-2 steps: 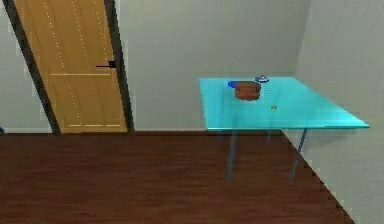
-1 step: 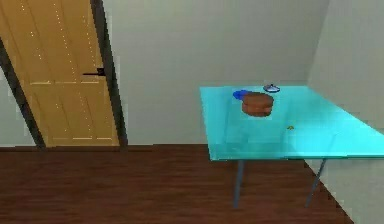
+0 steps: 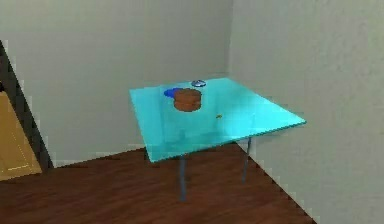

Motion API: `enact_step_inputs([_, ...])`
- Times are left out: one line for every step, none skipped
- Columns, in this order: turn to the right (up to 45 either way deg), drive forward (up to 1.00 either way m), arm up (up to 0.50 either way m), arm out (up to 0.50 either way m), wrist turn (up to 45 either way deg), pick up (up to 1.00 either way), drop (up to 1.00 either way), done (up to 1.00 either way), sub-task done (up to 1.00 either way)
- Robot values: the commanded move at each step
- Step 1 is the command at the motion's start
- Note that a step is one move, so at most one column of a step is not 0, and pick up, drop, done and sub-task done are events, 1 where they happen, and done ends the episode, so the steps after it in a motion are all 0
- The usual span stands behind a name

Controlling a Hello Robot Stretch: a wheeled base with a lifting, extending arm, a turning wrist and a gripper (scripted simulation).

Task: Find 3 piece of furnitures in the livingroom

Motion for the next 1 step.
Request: enact_step_inputs([0.0, 0.00, 0.00, 0.00, 0.0, 0.00, 0.00, 1.00, 0.00])
